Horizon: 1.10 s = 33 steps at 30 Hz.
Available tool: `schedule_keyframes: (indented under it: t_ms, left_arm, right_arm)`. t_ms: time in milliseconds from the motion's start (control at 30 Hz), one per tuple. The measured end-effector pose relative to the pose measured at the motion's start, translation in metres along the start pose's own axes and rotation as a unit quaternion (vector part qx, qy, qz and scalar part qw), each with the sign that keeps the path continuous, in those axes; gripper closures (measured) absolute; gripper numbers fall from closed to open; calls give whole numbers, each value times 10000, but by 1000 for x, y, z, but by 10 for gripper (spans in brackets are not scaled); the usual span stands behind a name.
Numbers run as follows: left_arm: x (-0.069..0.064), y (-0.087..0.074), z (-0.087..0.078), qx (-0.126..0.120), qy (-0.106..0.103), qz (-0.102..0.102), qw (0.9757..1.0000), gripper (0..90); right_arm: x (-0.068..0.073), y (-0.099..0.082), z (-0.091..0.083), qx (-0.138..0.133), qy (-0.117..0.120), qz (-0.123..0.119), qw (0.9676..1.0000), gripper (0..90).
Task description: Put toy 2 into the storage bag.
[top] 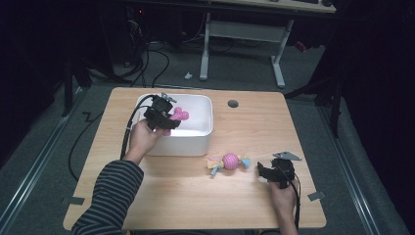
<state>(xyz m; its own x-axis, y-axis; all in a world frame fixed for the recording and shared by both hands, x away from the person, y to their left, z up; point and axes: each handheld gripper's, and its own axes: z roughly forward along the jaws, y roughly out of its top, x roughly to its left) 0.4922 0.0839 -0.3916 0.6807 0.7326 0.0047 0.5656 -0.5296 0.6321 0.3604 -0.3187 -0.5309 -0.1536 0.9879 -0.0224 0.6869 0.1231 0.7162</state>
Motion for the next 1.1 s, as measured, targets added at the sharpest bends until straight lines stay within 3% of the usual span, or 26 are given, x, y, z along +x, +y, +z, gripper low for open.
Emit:
schedule_keyframes:
  t_ms: [667, 933, 1033, 1100]
  left_arm:
    - [2, -1, 7, 236, -32, -156, 9996, 558]
    - [-1, -2, -1, 121, -48, -175, 9998, 491]
    - [-1, -2, -6, 16, -22, -193, 9998, 462]
    - [-3, -3, -16, -184, -39, -199, 9996, 447]
  right_arm:
    - [0, 0, 0, 0, 4, 2, 10000, 231]
    - [0, 0, 0, -3, 11, -12, 10000, 231]
    - [0, 0, 0, 0, 12, 0, 10000, 231]
    - [0, 0, 0, 1, 11, -1, 10000, 231]
